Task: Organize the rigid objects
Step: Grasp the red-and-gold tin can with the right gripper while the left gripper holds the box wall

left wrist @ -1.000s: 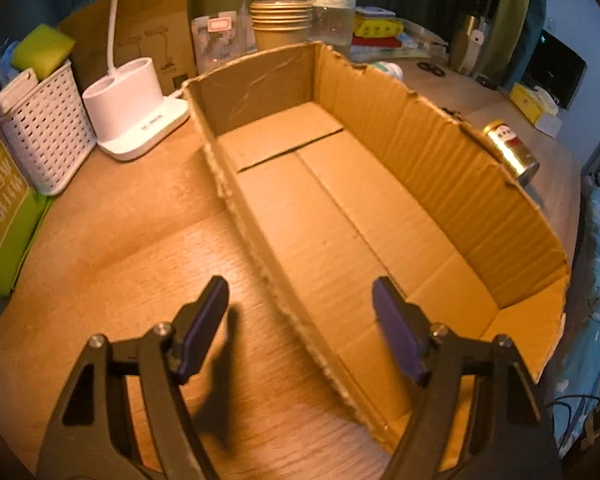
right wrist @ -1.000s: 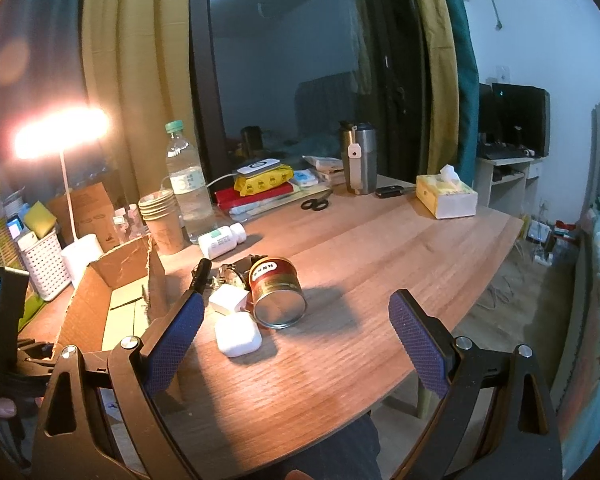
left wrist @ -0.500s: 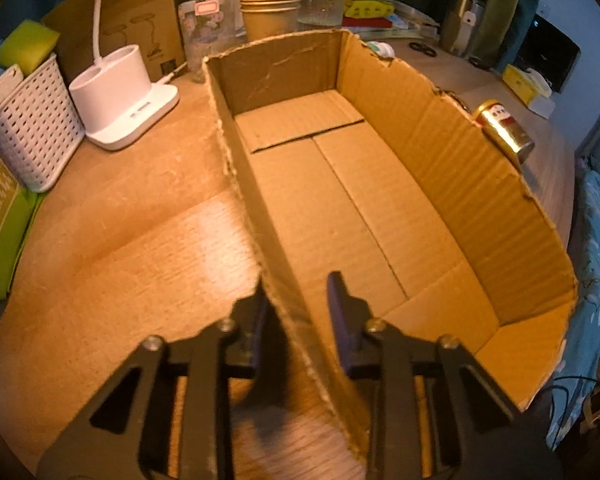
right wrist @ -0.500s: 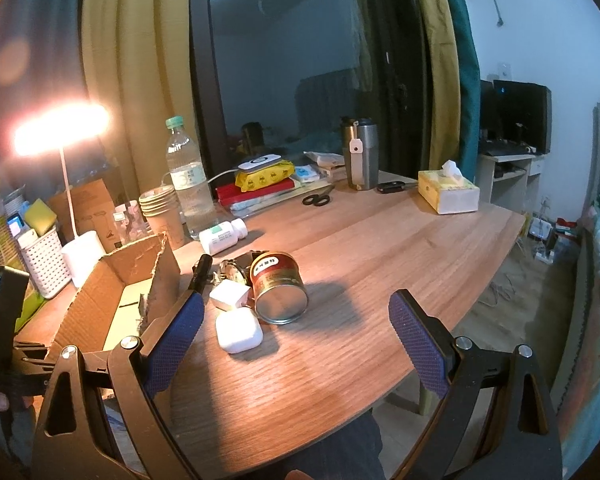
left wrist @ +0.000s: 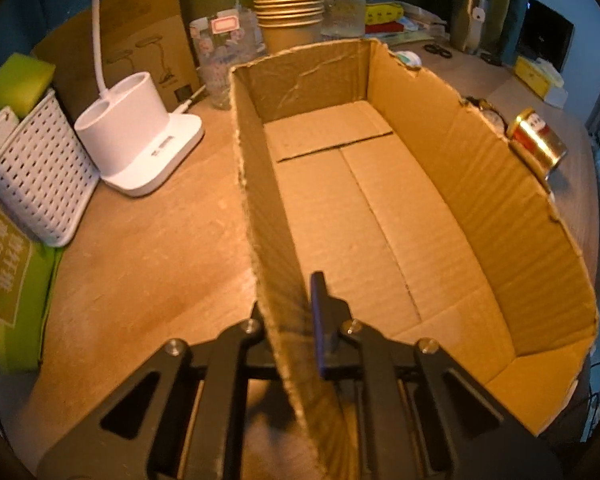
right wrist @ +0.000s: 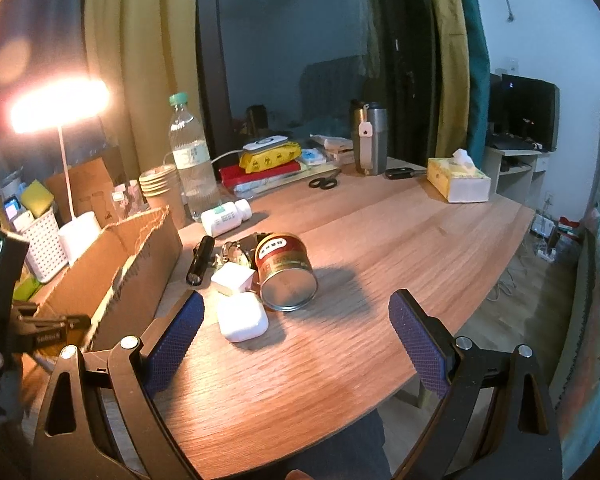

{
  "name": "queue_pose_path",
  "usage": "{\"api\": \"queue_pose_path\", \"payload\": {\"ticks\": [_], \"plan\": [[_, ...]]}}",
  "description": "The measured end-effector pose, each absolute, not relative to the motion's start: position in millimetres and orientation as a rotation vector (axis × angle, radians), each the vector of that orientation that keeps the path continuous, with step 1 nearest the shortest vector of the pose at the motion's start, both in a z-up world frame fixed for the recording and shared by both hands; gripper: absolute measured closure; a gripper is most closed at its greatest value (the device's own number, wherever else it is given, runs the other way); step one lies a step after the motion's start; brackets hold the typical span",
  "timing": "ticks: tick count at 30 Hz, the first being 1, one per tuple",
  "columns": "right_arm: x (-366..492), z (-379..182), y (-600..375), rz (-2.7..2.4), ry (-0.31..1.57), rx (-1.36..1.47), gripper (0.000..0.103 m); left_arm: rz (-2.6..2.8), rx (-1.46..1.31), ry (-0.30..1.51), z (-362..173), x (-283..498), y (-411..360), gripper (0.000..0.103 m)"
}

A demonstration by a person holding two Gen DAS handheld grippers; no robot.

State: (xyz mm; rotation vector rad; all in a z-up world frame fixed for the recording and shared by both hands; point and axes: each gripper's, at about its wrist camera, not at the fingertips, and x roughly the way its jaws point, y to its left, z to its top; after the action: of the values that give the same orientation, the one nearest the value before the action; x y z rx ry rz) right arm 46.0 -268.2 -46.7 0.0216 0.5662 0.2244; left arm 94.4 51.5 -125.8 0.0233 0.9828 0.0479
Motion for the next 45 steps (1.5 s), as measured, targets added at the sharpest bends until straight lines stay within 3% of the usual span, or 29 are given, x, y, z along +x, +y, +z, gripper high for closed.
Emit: {"api": "queue_pose_path", "payload": {"ticks": [24, 39, 43, 45], "plan": [[155, -79, -241, 0.267, 0.725, -0.057, 0.008, -0.025, -0.014, 0.914, -129, 95, 52, 0.093], [178, -97, -232, 0.288, 0.790, -0.054, 0.009, -0.018, -0.048, 0.896, -128, 92, 54, 0.093], [179, -98, -230, 0.289, 0.800, -0.060, 0.021, -0.014, -0.049, 0.894, -128, 92, 55, 0.093], [179, -98, -229, 0.292, 0.803, -0.063, 0.021, -0.012, -0.045, 0.891, -128, 92, 54, 0.093]]}}
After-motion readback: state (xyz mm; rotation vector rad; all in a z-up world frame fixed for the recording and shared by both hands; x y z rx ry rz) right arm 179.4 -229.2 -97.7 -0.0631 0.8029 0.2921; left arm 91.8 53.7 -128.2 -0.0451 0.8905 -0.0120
